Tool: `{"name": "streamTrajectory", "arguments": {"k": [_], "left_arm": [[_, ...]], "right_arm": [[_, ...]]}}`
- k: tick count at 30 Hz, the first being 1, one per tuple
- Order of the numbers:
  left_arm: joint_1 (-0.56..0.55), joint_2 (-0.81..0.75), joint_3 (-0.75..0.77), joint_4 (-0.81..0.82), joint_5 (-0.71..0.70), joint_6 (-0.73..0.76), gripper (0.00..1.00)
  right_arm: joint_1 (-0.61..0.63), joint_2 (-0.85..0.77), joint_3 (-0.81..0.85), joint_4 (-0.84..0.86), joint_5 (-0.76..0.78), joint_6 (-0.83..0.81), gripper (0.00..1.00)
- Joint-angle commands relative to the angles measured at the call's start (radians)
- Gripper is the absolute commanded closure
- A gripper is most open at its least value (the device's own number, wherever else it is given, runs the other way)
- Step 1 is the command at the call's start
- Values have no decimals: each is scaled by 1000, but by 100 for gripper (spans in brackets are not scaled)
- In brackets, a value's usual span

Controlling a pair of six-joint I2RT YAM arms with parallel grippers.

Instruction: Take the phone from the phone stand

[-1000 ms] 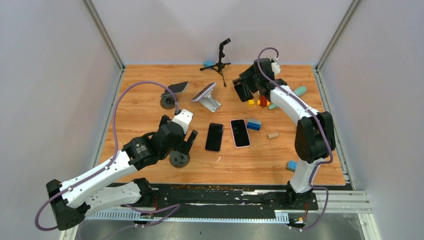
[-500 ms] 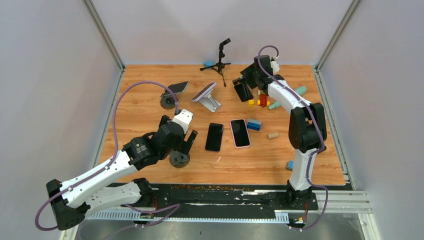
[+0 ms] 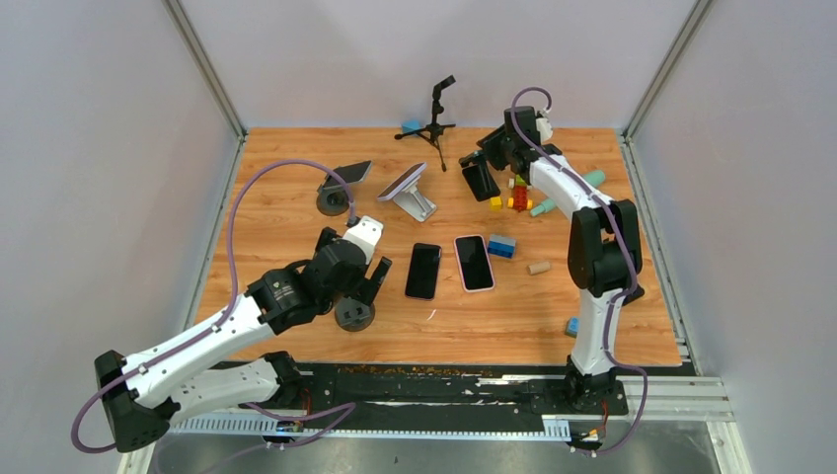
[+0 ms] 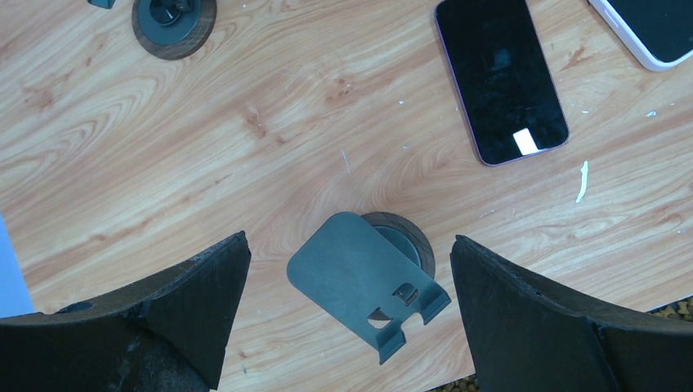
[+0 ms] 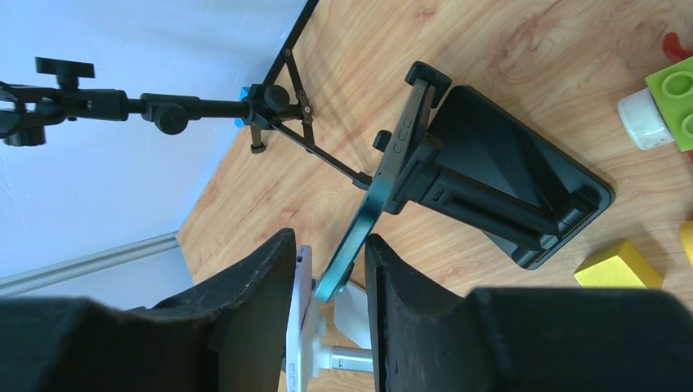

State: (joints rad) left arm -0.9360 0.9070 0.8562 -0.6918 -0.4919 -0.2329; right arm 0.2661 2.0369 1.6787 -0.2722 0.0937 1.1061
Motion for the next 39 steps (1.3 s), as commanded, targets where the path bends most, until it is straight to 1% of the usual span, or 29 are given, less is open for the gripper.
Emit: {"name": "streamTrajectory", "arguments": {"k": [1, 6, 10, 20, 29, 35, 39], "left_arm": [[2, 6, 0, 11, -14, 18, 0], [2, 10, 1, 8, -16, 18, 0], [2, 12, 1, 8, -18, 17, 0], [1, 11, 1, 7, -20, 17, 0], [1, 14, 2, 5, -21, 16, 0], [2, 21, 3, 5, -19, 17, 0], [2, 20, 3, 4, -24, 15, 0]], "right_arm": [[-1, 16, 45, 24, -22, 2, 63], [-3, 30, 54, 24, -31, 0, 65], [-4, 32, 52, 24, -36, -2, 69], [-13, 22, 68, 24, -49, -13, 84], [-18, -15, 84, 24, -52, -32, 95], [-26, -31, 84, 24, -66, -42, 100], [-33, -44, 79, 24, -72, -53, 100]]}}
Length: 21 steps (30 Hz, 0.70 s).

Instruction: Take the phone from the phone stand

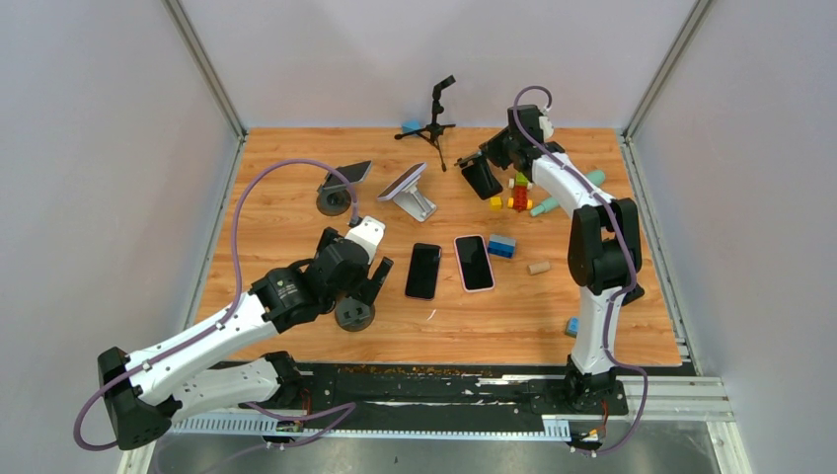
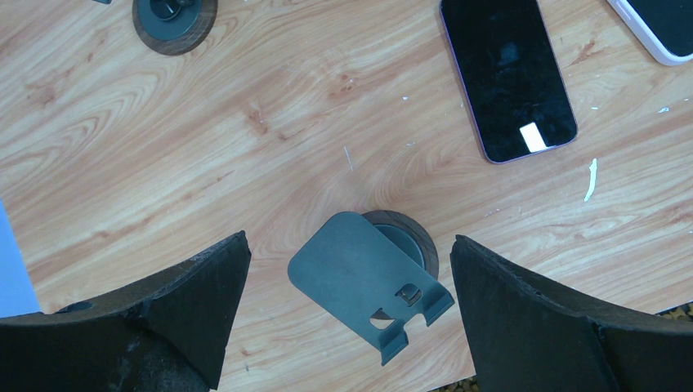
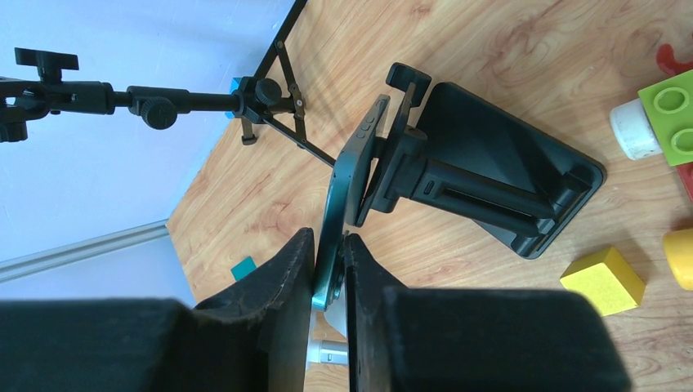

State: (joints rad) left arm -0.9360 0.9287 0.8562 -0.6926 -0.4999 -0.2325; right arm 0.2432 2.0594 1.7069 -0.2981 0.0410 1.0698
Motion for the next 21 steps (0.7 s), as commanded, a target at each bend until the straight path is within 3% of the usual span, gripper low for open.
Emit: {"name": "streamTrajectory", "arguments": {"k": [1, 13, 21], "left_arm": [[1, -2, 3, 4, -17, 15, 0], [1, -6, 4, 1, -34, 12, 0], [2, -25, 3, 8, -35, 11, 0]], "right_arm": [[-11, -70, 48, 50, -22, -19, 100], [-45, -130, 55, 57, -132, -79, 100], [-53, -261, -47, 68, -200, -179, 100]]}}
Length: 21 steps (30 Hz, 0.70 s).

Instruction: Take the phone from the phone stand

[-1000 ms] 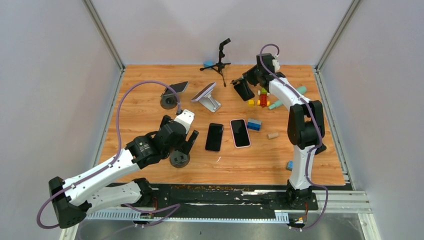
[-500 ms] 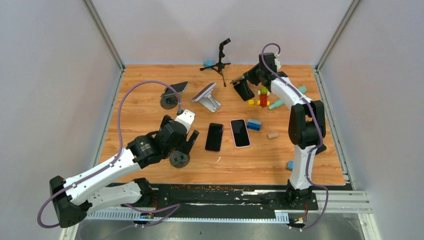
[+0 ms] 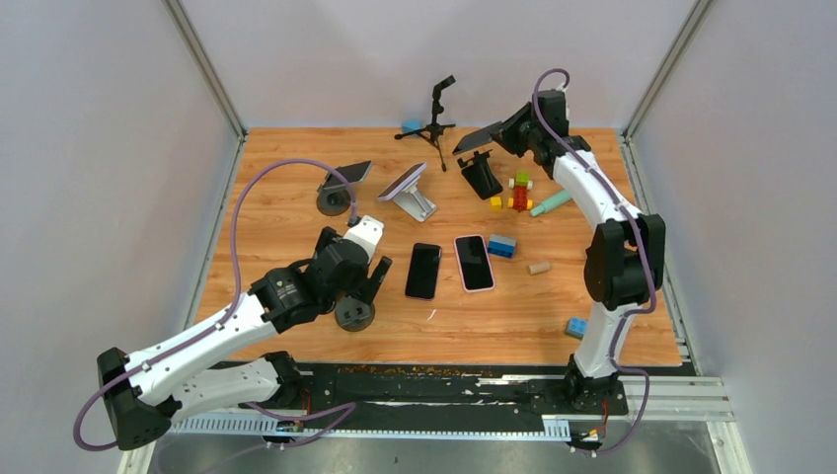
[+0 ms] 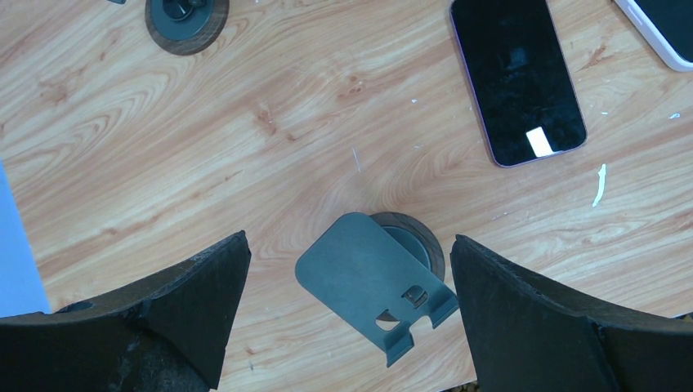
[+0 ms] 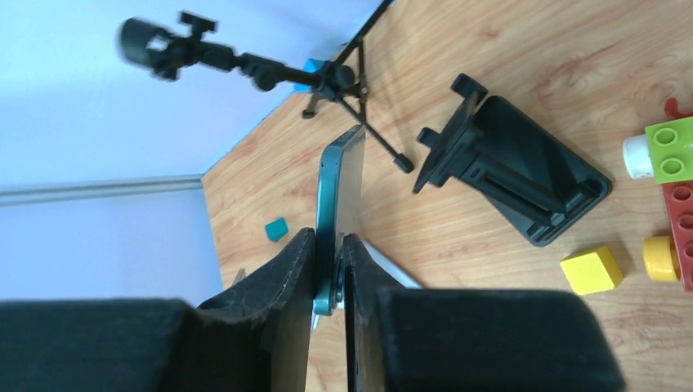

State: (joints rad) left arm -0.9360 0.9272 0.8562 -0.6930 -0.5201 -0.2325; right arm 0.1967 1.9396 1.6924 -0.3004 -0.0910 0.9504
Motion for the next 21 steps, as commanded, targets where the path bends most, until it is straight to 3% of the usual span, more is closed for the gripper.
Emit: {"name": "streamTrajectory", "arguments": {"k": [1, 21], "left_arm": [[1, -30, 2, 8, -12, 12, 0], [2, -129, -17, 72, 92, 44, 0]], "right_arm": [[-8, -159, -55, 76, -80, -64, 100], [-26, -578, -611, 150, -489, -135, 100]]}}
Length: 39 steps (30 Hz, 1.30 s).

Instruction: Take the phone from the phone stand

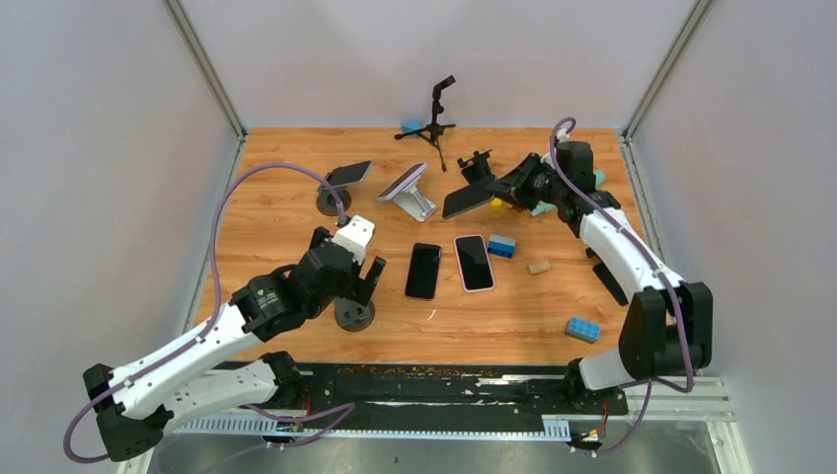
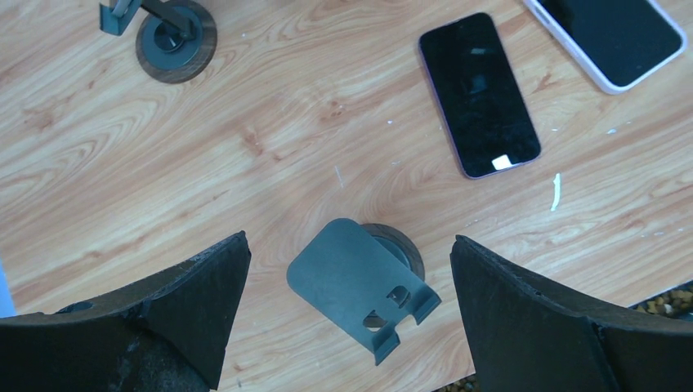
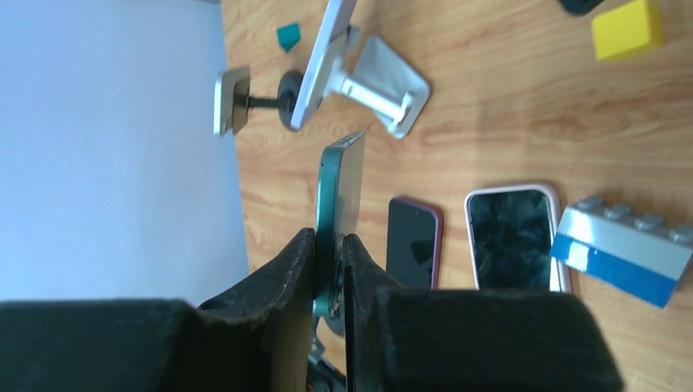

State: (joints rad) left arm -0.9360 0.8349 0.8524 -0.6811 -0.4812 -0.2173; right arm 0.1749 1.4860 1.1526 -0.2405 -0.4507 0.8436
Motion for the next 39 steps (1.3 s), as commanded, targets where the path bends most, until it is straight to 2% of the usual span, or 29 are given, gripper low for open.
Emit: {"name": "streamTrajectory", "arguments": {"k": [1, 9, 14, 20, 28, 33, 39], "left_arm": [[2, -48, -20, 67, 80, 30, 0], [1, -50, -31, 168, 312, 58, 0], [1, 19, -9, 240, 482, 85, 0], [-4, 106, -16, 377, 682, 97, 0], [-22, 182, -29, 559, 774, 113, 0], [-25, 265, 14, 564, 853, 129, 0], [-30, 320, 33, 563, 836, 134, 0]], "right_arm": [[-4, -146, -99, 90, -145, -32, 100], [-3, -338, -276, 89, -231, -90, 100], [-3, -414, -349, 67, -309, -96, 100], [-3, -532, -454, 55, -325, -82, 100], [-3, -621, -521, 26, -379, -63, 100], [-4, -633, -520, 25, -435, -71, 100], [-3, -632, -511, 26, -517, -80, 100]]}}
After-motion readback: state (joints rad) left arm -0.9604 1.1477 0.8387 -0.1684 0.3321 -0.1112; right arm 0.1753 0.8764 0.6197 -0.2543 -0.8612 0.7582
